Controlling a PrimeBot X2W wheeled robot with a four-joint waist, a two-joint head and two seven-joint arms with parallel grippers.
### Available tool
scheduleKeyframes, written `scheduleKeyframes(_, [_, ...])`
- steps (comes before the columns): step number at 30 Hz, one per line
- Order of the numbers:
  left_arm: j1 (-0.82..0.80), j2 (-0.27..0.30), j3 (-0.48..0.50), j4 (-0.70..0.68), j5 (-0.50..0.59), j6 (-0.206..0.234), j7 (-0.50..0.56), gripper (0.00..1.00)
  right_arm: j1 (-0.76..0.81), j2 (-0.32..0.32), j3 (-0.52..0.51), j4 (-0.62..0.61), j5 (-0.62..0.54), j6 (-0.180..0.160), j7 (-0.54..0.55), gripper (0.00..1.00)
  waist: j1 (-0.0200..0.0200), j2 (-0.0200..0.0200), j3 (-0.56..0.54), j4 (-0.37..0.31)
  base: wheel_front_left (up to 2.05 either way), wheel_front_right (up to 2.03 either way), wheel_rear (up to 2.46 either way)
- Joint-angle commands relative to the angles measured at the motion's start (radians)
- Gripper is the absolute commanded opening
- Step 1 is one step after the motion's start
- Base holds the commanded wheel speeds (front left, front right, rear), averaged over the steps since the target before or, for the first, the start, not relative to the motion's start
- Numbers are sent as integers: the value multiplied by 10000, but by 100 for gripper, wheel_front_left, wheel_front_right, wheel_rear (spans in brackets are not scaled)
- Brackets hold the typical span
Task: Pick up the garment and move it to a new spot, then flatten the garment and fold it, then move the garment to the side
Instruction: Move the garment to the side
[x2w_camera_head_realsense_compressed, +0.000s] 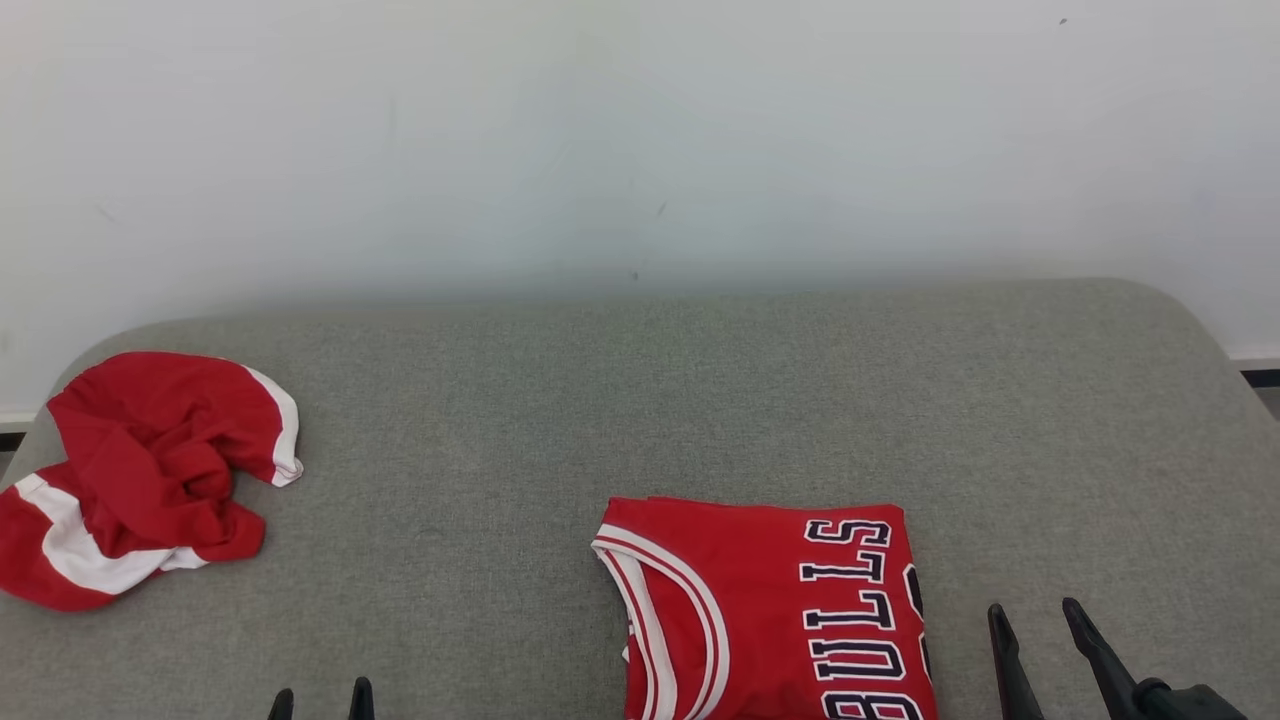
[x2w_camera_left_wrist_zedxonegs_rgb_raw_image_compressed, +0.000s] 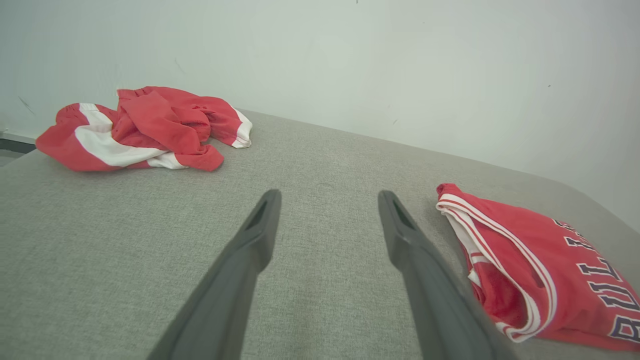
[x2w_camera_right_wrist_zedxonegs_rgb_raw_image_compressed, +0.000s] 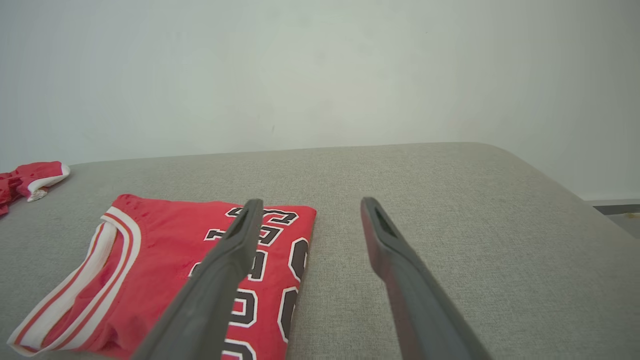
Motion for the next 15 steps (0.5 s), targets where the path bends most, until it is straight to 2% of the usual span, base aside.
scheduleKeyframes(1, [119, -3, 41, 0, 57, -61, 2, 100, 65, -13, -2, 29, 30, -25, -59, 100, 1, 0, -63, -47, 0, 0, 0])
scheduleKeyframes(15, [-4, -3, 338, 250, 115, -201, 2, 100, -202, 155, 53, 378, 231, -25, -122, 100, 1, 0, -119, -37, 0, 0, 0])
